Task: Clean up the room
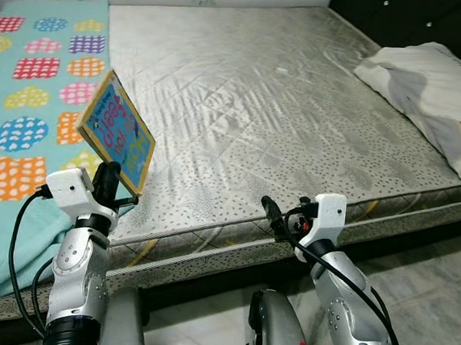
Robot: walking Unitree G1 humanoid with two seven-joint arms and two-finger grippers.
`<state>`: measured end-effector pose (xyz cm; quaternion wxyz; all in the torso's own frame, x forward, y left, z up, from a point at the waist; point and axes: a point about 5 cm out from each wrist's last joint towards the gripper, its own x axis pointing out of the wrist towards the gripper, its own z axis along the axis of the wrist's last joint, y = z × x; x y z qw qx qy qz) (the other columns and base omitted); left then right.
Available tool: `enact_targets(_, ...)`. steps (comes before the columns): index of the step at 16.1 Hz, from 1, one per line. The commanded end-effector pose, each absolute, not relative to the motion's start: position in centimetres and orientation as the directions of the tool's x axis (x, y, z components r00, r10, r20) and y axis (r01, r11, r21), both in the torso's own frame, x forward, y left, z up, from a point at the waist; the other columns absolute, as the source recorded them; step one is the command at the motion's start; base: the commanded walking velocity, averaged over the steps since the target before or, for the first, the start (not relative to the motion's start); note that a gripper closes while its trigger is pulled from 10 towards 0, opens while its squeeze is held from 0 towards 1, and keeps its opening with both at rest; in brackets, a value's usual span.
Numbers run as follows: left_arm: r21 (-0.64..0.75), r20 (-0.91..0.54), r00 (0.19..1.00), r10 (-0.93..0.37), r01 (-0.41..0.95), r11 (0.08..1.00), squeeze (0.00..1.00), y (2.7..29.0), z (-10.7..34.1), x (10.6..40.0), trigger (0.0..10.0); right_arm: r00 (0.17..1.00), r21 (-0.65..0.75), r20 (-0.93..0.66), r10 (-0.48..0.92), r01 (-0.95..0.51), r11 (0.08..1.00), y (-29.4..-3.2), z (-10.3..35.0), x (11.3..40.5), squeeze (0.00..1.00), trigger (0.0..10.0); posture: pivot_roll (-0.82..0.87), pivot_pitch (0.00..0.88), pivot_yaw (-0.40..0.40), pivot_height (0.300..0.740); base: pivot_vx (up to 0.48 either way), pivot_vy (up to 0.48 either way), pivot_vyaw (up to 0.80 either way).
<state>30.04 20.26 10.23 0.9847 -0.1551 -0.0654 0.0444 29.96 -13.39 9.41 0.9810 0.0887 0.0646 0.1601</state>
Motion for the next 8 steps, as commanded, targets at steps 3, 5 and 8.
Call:
enact_targets(3,-0.293,0.144,0.984,0.106,-0.06,0.954,0.0,19.98,11.2,29.81,0.0,0.943,0.2,-0.06,0.327,-0.31,0.93,-13.46,10.22,30.09,0.0,10.0,-0.09,0.029,-0.014,0.58,0.0,0.0,0.0)
enact_targets(5,-0.295,0.138,0.984,0.112,-0.067,0.953,0.0,19.93,11.25,29.62,0.0,0.94,0.206,-0.057,0.336,-0.318,0.925,-13.19,10.31,30.16,0.0,10.0,-0.09,0.027,-0.018,0.599,0.0,0.0,0.0)
enact_targets(8,-0.298,0.127,0.985,0.121,-0.078,0.951,0.0,19.85,11.25,29.41,0.0,0.939,0.208,-0.054,0.339,-0.322,0.924,-13.1,10.4,30.42,0.0,10.0,-0.09,0.026,-0.021,0.628,0.0,0.0,0.0)
